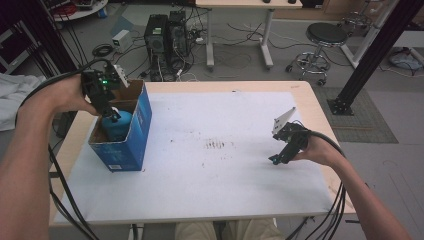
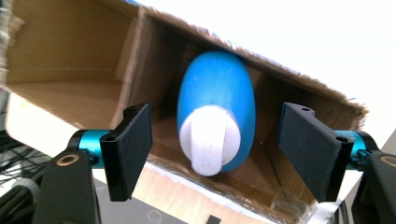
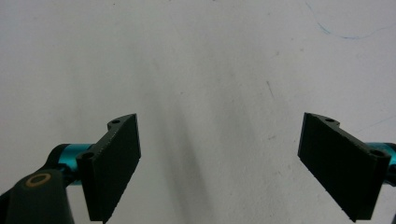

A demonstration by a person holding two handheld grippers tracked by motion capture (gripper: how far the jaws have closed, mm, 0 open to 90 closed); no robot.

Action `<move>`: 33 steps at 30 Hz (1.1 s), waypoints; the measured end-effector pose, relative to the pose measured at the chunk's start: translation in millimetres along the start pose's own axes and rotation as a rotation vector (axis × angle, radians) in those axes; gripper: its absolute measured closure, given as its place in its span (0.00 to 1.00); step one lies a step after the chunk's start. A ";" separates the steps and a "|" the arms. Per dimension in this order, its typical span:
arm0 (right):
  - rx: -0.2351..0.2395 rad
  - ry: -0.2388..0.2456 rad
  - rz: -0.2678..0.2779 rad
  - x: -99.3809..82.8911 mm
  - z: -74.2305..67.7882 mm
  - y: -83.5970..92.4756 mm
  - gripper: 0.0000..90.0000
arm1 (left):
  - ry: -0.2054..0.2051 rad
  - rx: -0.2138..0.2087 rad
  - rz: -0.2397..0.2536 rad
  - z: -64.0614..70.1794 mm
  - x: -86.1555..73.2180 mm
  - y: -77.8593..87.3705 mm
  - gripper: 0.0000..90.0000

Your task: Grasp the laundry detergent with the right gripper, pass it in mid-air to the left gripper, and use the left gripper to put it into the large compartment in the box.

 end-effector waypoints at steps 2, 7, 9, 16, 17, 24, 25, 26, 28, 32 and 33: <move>0.000 0.003 0.000 0.1 -0.1 0.0 0.14 | -0.013 0.016 0.003 1.1 5.2 7.4 0.29; 0.001 0.001 0.001 0.3 0.3 0.3 0.14 | -0.031 0.022 0.039 9.2 24.7 20.6 0.29; -0.001 0.000 0.001 0.7 0.3 0.2 0.14 | -0.041 0.022 0.052 14.2 34.1 22.5 0.29; -0.003 0.003 0.001 2.6 -0.1 1.0 0.14 | -0.087 0.025 0.062 38.1 66.3 13.3 0.26; -0.004 0.005 0.004 3.3 0.1 0.9 0.14 | -0.095 0.021 0.067 42.2 71.1 10.8 0.23; -0.005 0.011 0.008 8.2 1.4 1.6 0.14 | -0.167 -0.045 0.075 76.7 98.7 -13.6 0.21; -0.006 0.012 0.006 8.4 2.0 1.7 0.14 | -0.182 -0.048 0.070 80.7 101.7 -17.2 0.21; -0.008 0.008 0.004 8.7 2.5 2.0 0.14 | -0.186 -0.053 0.072 84.8 105.0 -21.3 0.21; -0.013 0.011 -0.002 9.1 3.9 2.6 0.14 | -0.195 -0.076 0.060 93.6 109.2 -29.4 0.21; -0.020 0.012 -0.001 11.0 4.9 5.4 0.14 | -0.217 -0.103 0.053 109.9 117.4 -43.8 0.21; -0.023 0.011 -0.002 11.4 5.3 6.0 0.14 | -0.221 -0.104 0.053 112.6 119.3 -47.2 0.21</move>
Point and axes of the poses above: each handheld gripper's, and its own axes: y roughly backward along the jaws, x roughly out of its top, z roughly to its right, the point moved 10 cm from there along -y, roughly forward along the jaws, and after that the axes turned 14 degrees about y, right-handed, at the moved point
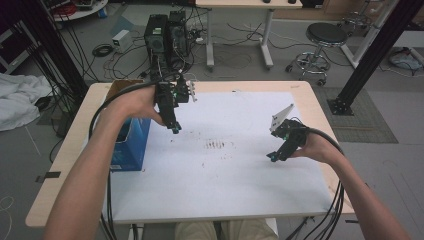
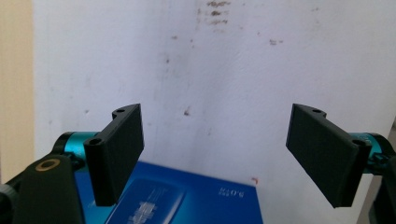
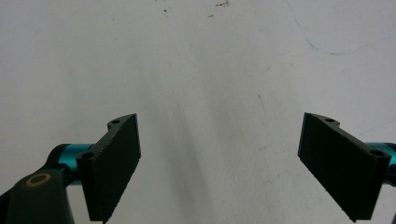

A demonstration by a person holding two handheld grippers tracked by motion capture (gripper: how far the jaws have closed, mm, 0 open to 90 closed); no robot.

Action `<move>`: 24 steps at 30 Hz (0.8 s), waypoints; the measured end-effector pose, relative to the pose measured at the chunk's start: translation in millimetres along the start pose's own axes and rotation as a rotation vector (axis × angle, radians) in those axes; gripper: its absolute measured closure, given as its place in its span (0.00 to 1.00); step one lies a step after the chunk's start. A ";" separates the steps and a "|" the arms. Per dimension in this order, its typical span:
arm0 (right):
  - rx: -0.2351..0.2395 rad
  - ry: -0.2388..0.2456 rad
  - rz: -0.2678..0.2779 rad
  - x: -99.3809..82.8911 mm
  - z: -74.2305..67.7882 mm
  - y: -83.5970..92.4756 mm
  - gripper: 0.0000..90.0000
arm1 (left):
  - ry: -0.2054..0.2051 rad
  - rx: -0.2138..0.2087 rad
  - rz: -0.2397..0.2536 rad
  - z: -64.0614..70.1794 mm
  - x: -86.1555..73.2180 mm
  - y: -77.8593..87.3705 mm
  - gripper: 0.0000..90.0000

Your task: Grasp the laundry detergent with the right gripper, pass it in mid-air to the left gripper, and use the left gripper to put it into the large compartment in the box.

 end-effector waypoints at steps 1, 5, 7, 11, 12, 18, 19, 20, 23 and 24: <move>-0.002 0.001 -0.002 0.1 0.3 0.7 0.14 | -0.002 -0.003 -0.007 2.3 1.3 -3.5 0.21; -0.005 0.008 -0.012 1.2 0.9 4.5 0.14 | -0.011 -0.013 -0.008 11.3 5.8 -18.3 0.21; -0.011 0.012 -0.009 2.8 2.3 7.0 0.14 | -0.020 -0.016 -0.013 15.3 7.1 -24.7 0.21; -0.020 0.017 -0.014 5.8 5.9 12.2 0.14 | -0.018 -0.033 -0.020 22.2 7.7 -37.2 0.21; -0.022 0.019 -0.014 6.5 7.0 13.1 0.14 | -0.016 -0.033 -0.026 22.7 6.7 -40.0 0.21; -0.027 0.017 -0.019 8.2 9.1 14.7 0.14 | -0.001 -0.041 -0.031 23.2 -1.7 -51.8 0.21; -0.025 0.019 -0.022 8.0 9.2 14.0 0.14 | 0.002 -0.039 -0.029 23.1 -2.6 -53.3 0.21; -0.023 0.018 -0.025 7.9 8.9 13.1 0.14 | 0.005 -0.039 -0.029 23.3 -3.8 -54.7 0.21; -0.020 0.020 -0.028 8.9 9.0 11.8 0.14 | 0.004 -0.043 -0.032 24.9 -6.8 -59.2 0.21; -0.020 0.019 -0.027 9.6 9.0 11.7 0.14 | 0.005 -0.044 -0.035 25.6 -7.6 -60.4 0.21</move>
Point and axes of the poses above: each handheld gripper's, and its own axes: y roughly backward along the jaws, x roughly out of its top, z roughly to its right, the point moved 10 cm from there along -y, roughly forward along the jaws, and after that the axes turned 14 degrees about y, right-handed, at the moved point
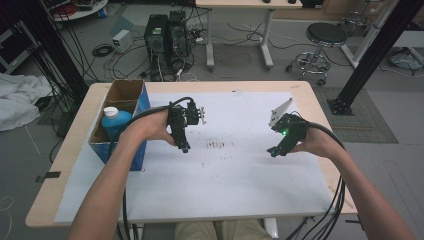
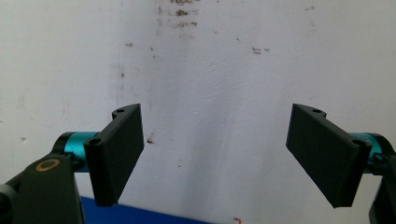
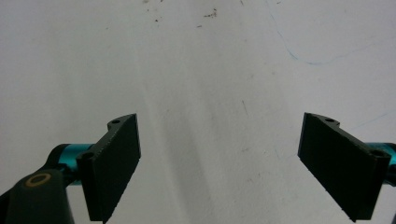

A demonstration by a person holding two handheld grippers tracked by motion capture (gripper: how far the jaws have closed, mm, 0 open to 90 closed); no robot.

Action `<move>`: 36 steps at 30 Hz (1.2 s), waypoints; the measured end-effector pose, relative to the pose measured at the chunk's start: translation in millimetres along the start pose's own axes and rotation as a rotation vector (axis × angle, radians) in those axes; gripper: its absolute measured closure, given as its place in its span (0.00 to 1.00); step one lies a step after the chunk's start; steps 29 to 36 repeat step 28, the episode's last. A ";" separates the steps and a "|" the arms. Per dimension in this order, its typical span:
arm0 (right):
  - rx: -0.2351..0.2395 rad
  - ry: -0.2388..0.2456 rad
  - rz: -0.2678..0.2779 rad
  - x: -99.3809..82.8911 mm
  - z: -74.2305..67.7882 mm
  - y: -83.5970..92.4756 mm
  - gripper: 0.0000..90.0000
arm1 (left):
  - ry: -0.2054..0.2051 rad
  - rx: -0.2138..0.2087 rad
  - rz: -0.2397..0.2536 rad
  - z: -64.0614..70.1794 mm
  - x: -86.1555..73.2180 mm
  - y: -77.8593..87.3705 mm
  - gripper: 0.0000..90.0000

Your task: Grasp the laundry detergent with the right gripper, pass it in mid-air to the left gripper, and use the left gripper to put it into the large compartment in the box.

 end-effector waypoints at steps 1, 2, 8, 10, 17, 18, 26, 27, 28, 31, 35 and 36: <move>0.001 0.000 0.001 0.6 -0.1 -0.2 0.14 | -0.001 -0.002 -0.001 0.8 -0.7 -1.1 0.21; 0.001 0.005 0.001 1.1 0.1 -0.5 0.14 | -0.001 -0.002 -0.003 1.3 -1.1 -1.7 0.21; -0.003 0.008 -0.003 1.6 0.5 0.5 0.14 | -0.004 -0.002 0.002 4.1 -2.0 -2.1 0.21; -0.006 0.005 -0.004 1.4 0.7 1.5 0.14 | -0.004 -0.002 0.002 4.1 -1.8 -2.1 0.21; -0.007 0.007 -0.009 0.8 -0.2 2.2 0.14 | -0.010 -0.002 0.006 5.6 0.2 -2.5 0.21; -0.007 0.007 -0.008 1.1 -0.3 2.1 0.14 | -0.011 -0.002 0.007 5.8 0.5 -2.4 0.21; -0.009 0.010 -0.010 2.7 -1.4 1.6 0.14 | -0.012 0.001 0.014 8.0 1.0 -1.7 0.21; -0.009 0.010 -0.011 3.1 -1.6 1.6 0.14 | -0.015 0.002 0.014 7.7 0.7 -1.2 0.21; -0.009 0.012 -0.010 3.6 -1.5 1.4 0.14 | -0.013 0.004 0.017 7.5 0.7 -1.0 0.21; -0.009 0.012 -0.010 3.6 -1.5 1.4 0.14 | -0.013 0.004 0.017 7.5 0.7 -1.0 0.21; -0.009 0.012 -0.010 3.6 -1.5 1.4 0.14 | -0.013 0.004 0.017 7.5 0.7 -1.0 0.21; -0.009 0.012 -0.010 3.6 -1.5 1.4 0.14 | -0.013 0.004 0.017 7.5 0.7 -1.0 0.21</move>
Point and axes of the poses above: each handheld gripper's, and its own axes: y roughly backward along the jaws, x roughly out of its top, z roughly to its right, the point moved 10 cm from there along -y, roughly forward along the jaws, and after that the axes turned 14 degrees about y, right-handed, at the moved point
